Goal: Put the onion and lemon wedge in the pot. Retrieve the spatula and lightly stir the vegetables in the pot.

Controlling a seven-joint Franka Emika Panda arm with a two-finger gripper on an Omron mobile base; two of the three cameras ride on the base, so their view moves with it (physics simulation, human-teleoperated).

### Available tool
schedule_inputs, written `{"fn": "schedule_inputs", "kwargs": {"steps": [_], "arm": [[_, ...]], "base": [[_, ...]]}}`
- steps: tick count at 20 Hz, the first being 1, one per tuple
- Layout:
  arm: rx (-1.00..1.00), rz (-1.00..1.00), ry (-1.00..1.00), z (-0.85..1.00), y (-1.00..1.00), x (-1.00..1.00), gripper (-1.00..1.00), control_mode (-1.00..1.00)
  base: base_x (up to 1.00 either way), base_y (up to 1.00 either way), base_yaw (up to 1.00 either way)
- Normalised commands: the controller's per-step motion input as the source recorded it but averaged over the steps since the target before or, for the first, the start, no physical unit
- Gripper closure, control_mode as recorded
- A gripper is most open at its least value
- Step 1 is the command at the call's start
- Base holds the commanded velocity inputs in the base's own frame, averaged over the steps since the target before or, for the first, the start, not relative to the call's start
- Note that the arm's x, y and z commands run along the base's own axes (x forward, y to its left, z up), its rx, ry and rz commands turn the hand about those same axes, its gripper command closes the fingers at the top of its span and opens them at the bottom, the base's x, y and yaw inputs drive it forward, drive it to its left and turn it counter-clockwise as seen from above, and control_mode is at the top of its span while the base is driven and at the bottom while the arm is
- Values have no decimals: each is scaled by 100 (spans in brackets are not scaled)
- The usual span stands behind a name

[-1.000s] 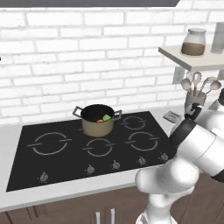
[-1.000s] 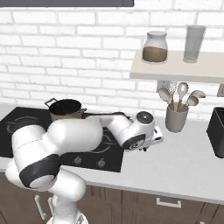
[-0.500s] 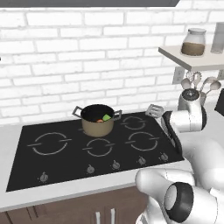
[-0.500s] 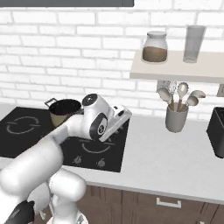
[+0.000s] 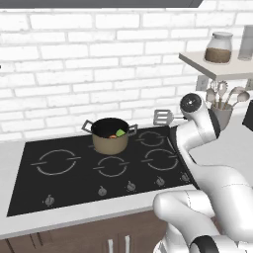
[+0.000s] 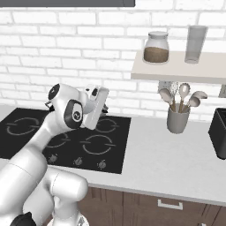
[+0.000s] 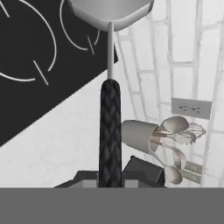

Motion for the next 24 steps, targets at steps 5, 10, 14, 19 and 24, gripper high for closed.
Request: {"fn": "schedule_inputs", "kwargs": {"steps": [5, 10, 14, 19, 24], "arm": [[-40, 20, 9, 100, 49, 24, 100, -100], [-46, 21, 18, 84, 88, 32, 100, -100], [-49, 19, 29, 13, 95, 48, 100, -100], [-49, 11, 21, -27, 57, 67, 100, -100], [-37, 6, -1, 31, 32, 31, 100, -100]], "base": [[0, 0, 0], [0, 0, 0], [0, 0, 0], [0, 0, 0], [0, 0, 0]]}}
